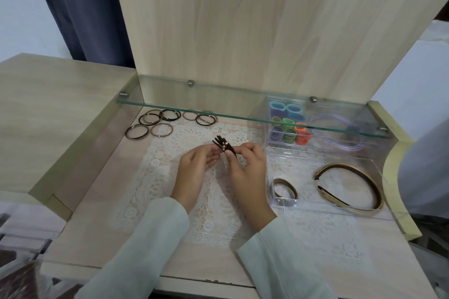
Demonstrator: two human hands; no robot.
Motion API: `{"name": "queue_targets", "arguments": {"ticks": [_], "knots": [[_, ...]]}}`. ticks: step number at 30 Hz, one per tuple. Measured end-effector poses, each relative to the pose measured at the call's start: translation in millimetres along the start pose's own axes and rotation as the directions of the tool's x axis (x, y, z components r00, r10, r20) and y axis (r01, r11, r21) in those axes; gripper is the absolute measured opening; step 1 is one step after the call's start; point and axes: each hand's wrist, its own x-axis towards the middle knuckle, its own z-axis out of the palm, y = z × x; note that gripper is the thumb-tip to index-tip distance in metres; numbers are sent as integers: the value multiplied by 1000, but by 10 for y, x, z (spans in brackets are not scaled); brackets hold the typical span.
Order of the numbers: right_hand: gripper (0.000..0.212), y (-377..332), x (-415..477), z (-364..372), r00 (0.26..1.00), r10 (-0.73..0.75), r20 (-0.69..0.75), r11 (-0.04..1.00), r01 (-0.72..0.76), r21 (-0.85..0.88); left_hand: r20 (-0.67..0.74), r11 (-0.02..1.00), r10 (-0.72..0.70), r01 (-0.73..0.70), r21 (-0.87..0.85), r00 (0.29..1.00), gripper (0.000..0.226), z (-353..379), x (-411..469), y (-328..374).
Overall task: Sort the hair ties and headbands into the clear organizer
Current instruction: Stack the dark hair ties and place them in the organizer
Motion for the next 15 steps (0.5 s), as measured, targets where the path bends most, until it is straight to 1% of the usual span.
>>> {"name": "queue_targets", "arguments": {"ticks": [2, 4, 6, 11, 15], "knots": [[6, -7, 6, -8, 1000, 26, 17, 997, -27, 69, 9, 1000, 3, -4, 8, 1000, 28, 1, 1, 10], [5, -9, 9, -6, 998, 44, 35, 994, -47, 103, 30, 1000, 8, -8, -8, 1000, 27, 4, 13, 29], [2, -5, 3, -10, 996, 68, 61, 990, -75, 120, 46, 999, 11, -9, -54, 999, 26, 9, 33, 58], [4, -24, -2, -43, 989, 91, 120, 982, -109, 151, 116, 976, 22, 4, -219, 993, 25, 18, 37, 81], [4, -36, 2, -57, 979, 127, 159, 966, -159, 204, 113, 963, 19, 12, -269, 993, 24, 6, 39, 77]]}}
